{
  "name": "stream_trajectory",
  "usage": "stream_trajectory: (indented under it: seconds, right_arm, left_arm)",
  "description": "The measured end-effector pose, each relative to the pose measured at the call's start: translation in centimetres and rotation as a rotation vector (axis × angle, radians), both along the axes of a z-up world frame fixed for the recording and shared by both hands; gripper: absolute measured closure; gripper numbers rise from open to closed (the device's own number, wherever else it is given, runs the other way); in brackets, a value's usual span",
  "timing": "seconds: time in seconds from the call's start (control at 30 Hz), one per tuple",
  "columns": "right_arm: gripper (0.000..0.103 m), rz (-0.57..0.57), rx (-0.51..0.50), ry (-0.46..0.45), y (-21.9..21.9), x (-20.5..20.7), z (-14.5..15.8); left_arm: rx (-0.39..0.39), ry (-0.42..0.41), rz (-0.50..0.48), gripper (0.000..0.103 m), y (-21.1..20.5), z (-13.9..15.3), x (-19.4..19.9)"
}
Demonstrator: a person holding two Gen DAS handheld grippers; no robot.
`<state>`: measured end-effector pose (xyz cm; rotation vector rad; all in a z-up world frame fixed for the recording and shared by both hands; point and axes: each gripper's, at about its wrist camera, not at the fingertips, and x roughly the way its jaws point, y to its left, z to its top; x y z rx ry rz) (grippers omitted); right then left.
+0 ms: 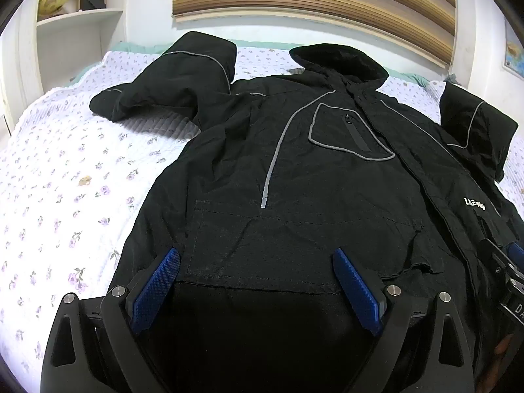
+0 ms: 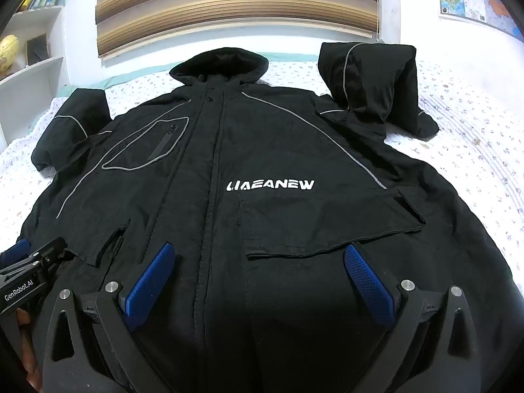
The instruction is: Fold large clothes
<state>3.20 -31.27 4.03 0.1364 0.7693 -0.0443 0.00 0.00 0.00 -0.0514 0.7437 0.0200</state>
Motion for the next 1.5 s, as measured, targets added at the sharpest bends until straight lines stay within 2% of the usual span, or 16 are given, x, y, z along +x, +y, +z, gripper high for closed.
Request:
stream_trajectory:
  seconds: [1.3,1.43,1.47,1.5]
  right_arm:
    - [0.0,-0.007,0.0,0.004,0.1,0.0,-0.2]
    - [0.0,-0.028,-0.045,0.007,0.6,-0.4,0.6]
    - [0.0,-0.027,-0.067,0.013,0.9,-0.5,1.2]
    - [0.0,-0.019,-0.093,0.01,1.5,-0.8,2.2]
  left_arm:
    - [-0.002,0.005,-0.001,0.008,0.0,0.0,0.1]
    - [-0.037,0.075,-0.037,0.009,0.2,0.6,1.0]
    - [-0.098,0.088,-0.071,0.009,1.2,2.0,0.7]
    - [-0.121,0.068,-0.075,0.009,1.6,2.1,0.7]
